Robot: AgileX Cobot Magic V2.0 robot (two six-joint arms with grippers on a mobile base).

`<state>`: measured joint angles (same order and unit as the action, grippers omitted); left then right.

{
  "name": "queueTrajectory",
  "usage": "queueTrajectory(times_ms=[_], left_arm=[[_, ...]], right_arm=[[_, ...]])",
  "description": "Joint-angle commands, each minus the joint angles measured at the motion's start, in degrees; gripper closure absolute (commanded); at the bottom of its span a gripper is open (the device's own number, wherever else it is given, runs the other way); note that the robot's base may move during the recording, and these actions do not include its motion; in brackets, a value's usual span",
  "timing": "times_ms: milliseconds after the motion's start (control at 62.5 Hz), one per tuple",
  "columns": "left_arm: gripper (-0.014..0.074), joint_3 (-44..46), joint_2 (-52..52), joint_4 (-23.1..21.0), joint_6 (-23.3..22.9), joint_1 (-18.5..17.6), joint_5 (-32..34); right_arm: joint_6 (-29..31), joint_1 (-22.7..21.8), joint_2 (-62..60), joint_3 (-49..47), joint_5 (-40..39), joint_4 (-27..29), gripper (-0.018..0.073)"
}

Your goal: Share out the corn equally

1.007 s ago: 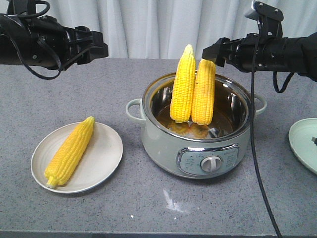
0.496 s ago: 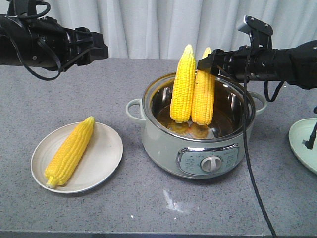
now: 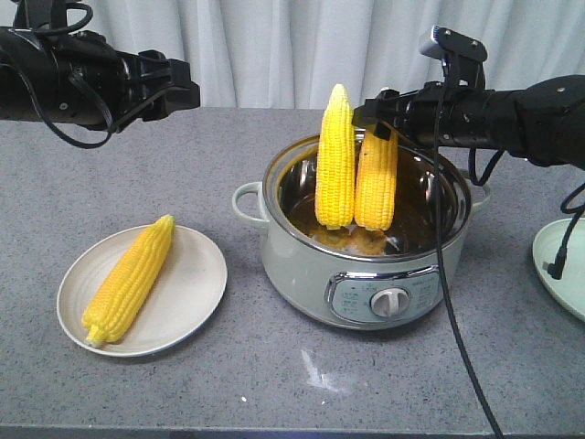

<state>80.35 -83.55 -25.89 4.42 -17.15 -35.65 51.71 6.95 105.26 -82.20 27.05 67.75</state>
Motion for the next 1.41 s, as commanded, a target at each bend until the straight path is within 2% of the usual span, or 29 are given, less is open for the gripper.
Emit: queueTrajectory(times_ms=[0, 208, 368, 688, 816, 943, 1023, 1119, 1215, 1391], left_arm=[[0.0189, 1.48, 1.68, -1.57, 0.00, -0.28, 2.94], [0.0189, 1.48, 1.68, -1.57, 0.00, -0.28, 2.94], [0.0189, 1.48, 1.68, -1.57, 0.00, -0.28, 2.94], [0.0189, 1.48, 1.68, -1.57, 0.00, -0.28, 2.99], [0.0189, 1.48, 1.68, -1.94, 0.00, -0.28, 2.99], [0.0189, 1.48, 1.68, -5.27, 0.00, -0.28, 3.32], [0.0189, 1.48, 1.68, -8.33, 0.34, -0.28, 4.55], [0.0188, 1.48, 1.68, -14.72, 4.42, -0.33, 6.70], [0.0188, 1.55, 1.68, -23.73, 13.59, -0.33, 7.65], [0.0162, 3.70, -0.66, -43.91, 31.82, -0.33, 6.92]], right_arm=[[0.66, 0.03, -2.74, -1.61, -0.57, 1.86, 0.0224], [0.66, 0.03, -2.74, -1.61, -0.31, 1.75, 0.0462], [0.83, 0.03, -3.09, -1.68, -0.31, 1.80, 0.0571], [1.12, -0.95, -12.69, -1.68, -2.85, 1.75, 0.0568], [1.12, -3.28, -19.51, -1.68, 0.17, 1.75, 0.0566], [1.07, -6.14, -26.36, -1.68, 5.64, 1.75, 0.0565], [0.87, -8.11, -30.62, -1.68, 9.12, 1.71, 0.0565], [0.82, -10.30, -34.68, -1.68, 12.32, 1.71, 0.0565], [0.47, -12.44, -38.27, -1.62, 14.09, 1.46, 0.0565], [0.40, -14.20, -42.32, -1.62, 15.06, 0.79, 0.0565]])
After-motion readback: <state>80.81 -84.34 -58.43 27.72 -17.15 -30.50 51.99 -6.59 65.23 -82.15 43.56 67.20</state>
